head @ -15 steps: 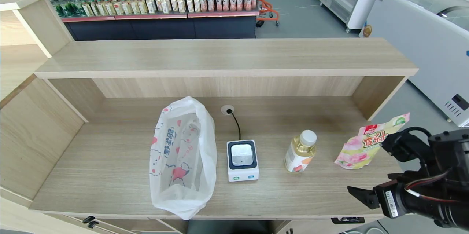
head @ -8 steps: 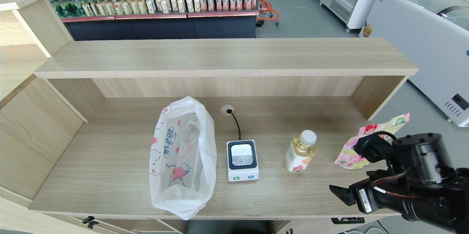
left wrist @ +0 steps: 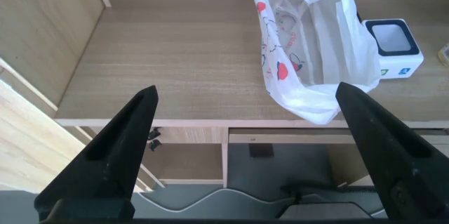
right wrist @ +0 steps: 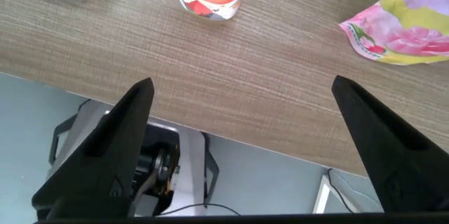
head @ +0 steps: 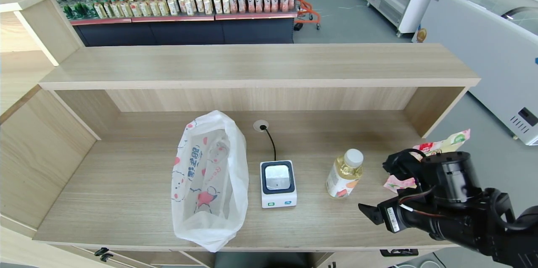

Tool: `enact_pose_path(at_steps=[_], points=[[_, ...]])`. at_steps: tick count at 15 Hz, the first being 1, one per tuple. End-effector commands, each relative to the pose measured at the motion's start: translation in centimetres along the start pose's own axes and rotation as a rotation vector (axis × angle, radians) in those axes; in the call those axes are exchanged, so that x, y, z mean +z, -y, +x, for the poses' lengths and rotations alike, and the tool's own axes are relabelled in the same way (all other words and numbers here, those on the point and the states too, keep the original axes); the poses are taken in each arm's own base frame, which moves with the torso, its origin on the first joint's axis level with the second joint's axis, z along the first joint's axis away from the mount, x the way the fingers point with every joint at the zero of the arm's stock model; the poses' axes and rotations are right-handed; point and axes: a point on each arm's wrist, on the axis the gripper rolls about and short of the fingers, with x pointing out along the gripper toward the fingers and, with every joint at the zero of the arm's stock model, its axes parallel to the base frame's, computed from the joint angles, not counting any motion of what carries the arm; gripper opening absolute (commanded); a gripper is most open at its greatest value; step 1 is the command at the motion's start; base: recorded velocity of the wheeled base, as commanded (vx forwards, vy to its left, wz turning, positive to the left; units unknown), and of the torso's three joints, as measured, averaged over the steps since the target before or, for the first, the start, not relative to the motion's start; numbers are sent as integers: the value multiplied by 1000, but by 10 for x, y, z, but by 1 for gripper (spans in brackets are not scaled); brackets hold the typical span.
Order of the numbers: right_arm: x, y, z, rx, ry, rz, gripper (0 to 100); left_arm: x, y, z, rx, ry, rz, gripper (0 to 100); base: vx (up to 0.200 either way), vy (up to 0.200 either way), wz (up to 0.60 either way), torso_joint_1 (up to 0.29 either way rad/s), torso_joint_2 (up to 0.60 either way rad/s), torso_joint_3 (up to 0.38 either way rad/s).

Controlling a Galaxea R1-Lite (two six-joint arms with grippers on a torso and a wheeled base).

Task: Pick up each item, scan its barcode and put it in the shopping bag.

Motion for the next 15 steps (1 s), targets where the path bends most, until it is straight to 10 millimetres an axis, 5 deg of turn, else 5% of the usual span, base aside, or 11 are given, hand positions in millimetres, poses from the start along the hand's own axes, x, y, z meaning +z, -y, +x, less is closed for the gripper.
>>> enact_pose_path(at_steps=[1, 15], points=[[-5, -3, 14, 3, -17, -12, 100, 0, 0, 0, 0, 1, 0, 100, 0, 0, 0, 0, 0, 0], [17, -17, 73, 39, 129, -3, 100, 0, 0, 0, 0, 1, 0, 100, 0, 0, 0, 0, 0, 0]])
